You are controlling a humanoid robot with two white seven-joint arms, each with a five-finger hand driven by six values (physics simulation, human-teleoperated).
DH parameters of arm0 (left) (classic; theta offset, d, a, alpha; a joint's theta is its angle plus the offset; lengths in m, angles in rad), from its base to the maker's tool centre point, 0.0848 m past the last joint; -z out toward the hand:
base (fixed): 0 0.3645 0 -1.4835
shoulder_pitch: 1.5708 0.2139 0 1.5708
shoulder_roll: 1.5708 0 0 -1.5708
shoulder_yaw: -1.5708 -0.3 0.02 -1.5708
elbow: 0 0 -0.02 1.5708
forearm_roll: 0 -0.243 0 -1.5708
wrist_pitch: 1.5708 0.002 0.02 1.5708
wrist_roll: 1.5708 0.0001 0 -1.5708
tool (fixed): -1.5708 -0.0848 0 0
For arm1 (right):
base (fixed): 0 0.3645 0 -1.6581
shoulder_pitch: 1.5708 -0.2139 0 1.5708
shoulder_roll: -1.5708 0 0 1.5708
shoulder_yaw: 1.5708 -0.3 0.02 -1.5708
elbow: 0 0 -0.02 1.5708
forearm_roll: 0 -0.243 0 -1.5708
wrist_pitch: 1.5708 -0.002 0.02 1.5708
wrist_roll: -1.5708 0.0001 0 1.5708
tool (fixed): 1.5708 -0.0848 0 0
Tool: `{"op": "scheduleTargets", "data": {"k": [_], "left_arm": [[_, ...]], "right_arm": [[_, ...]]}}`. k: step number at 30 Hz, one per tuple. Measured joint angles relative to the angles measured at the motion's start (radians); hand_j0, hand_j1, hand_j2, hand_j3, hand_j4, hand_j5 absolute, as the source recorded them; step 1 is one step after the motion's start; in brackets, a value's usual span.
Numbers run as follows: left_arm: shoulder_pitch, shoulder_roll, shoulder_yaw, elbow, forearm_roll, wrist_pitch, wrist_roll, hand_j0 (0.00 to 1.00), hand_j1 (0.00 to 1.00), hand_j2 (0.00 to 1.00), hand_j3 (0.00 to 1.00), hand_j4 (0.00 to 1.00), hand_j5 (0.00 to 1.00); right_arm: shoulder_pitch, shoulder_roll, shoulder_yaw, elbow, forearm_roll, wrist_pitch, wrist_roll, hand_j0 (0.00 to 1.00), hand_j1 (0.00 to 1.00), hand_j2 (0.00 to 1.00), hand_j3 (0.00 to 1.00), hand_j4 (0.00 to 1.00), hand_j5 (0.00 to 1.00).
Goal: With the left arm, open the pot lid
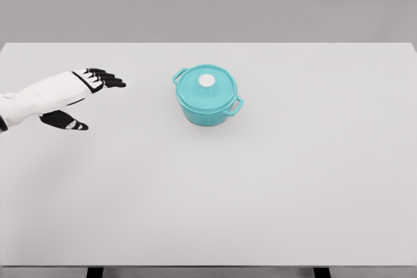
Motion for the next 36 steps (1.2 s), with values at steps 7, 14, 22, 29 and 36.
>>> {"op": "scheduleTargets", "data": {"k": [7,14,22,29,36], "left_arm": [[-0.017,-0.01,0.0,-0.004,-0.005,0.0,-0.021,1.0,1.0,1.0,1.0,1.0,1.0],[-0.208,-0.013,-0.081,-0.015,-0.009,-0.003,-0.024,1.0,1.0,1.0,1.0,1.0,1.0],[-0.635,-0.075,-0.601,0.028,0.027,0.001,-0.024,1.0,1.0,1.0,1.0,1.0,1.0],[-0.71,-0.21,-0.75,0.181,0.025,0.0,-0.024,1.0,1.0,1.0,1.0,1.0,1.0],[-0.729,-0.243,-0.766,0.214,0.021,0.0,-0.024,1.0,1.0,1.0,1.0,1.0,1.0]], "right_arm": [[0.002,0.0,0.0,-0.001,0.0,-0.001,0.001,1.0,1.0,1.0,1.0,1.0,1.0],[0.002,0.0,0.0,-0.001,0.0,-0.001,0.001,1.0,1.0,1.0,1.0,1.0,1.0],[0.002,0.0,0.0,-0.001,0.0,-0.001,0.001,1.0,1.0,1.0,1.0,1.0,1.0],[0.002,0.0,0.0,-0.001,0.0,-0.001,0.001,1.0,1.0,1.0,1.0,1.0,1.0],[0.002,0.0,0.0,-0.001,0.0,-0.001,0.001,1.0,1.0,1.0,1.0,1.0,1.0]]}}
